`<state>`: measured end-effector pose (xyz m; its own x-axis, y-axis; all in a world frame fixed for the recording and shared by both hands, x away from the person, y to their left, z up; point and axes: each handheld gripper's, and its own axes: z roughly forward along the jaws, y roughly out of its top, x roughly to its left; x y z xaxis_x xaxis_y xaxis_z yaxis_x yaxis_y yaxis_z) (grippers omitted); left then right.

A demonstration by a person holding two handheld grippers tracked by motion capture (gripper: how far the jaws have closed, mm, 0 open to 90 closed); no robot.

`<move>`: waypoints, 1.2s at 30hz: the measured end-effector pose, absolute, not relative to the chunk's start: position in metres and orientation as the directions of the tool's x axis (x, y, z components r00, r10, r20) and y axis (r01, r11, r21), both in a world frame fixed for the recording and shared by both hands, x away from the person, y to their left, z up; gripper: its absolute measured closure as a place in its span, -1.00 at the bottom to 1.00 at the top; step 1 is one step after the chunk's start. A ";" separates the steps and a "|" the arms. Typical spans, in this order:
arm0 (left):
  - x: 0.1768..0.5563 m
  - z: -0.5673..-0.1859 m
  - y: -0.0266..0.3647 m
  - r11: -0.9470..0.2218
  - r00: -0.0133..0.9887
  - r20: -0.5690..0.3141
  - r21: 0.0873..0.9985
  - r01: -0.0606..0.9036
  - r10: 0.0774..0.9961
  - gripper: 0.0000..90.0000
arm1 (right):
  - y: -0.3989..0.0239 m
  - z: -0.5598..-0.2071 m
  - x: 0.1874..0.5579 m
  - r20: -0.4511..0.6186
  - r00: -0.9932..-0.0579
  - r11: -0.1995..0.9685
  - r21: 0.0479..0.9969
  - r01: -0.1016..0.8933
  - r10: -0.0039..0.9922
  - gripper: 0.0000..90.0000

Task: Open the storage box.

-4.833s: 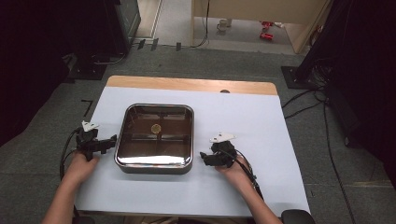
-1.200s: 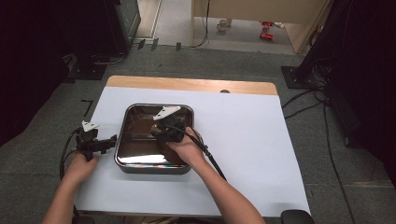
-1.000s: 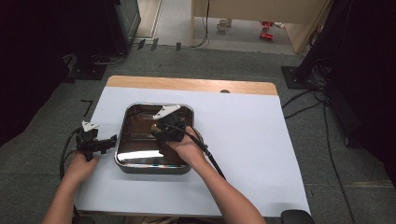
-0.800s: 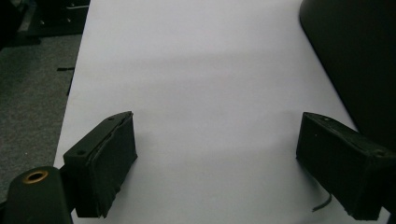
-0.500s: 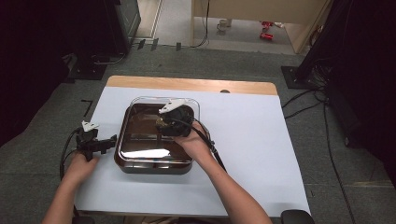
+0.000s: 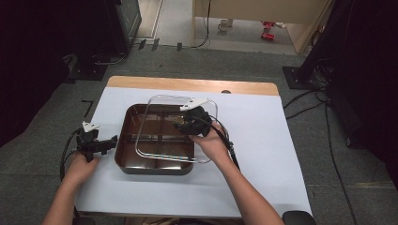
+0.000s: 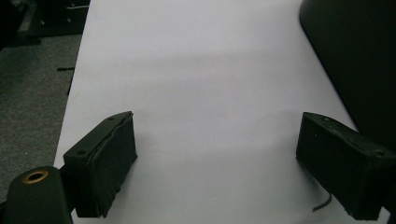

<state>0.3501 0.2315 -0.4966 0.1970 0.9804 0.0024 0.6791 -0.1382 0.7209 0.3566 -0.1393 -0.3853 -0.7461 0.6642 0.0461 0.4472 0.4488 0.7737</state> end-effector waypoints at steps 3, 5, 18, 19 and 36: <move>0.350 -0.497 0.232 -0.138 0.196 0.002 0.721 0.679 0.981 -0.73 | -0.151 -0.386 0.357 0.042 -0.736 0.443 0.775 0.451 0.676 0.31; 0.350 -0.497 0.232 -0.138 0.197 0.002 0.721 0.679 0.980 -0.73 | -0.158 -0.386 0.356 0.035 -0.729 0.441 0.775 0.452 0.684 0.31; 0.350 -0.497 0.231 -0.137 0.196 0.001 0.721 0.680 0.981 -0.73 | -0.211 -0.386 0.355 0.043 -0.673 0.398 0.778 0.486 0.738 0.31; 0.350 -0.497 0.231 -0.137 0.196 0.001 0.721 0.680 0.981 -0.73 | -0.216 -0.386 0.355 0.039 -0.667 0.395 0.779 0.486 0.744 0.31; 0.350 -0.497 0.232 -0.138 0.197 0.002 0.720 0.680 0.980 -0.73 | -0.291 -0.403 0.359 0.047 -0.558 0.329 0.765 0.554 0.829 0.31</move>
<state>0.3500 0.2315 -0.4965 0.1969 0.9804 0.0021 0.6804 -0.1382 0.7197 0.3586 -0.2912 -0.4026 -0.5577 0.8287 0.0471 0.5537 0.3292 0.7649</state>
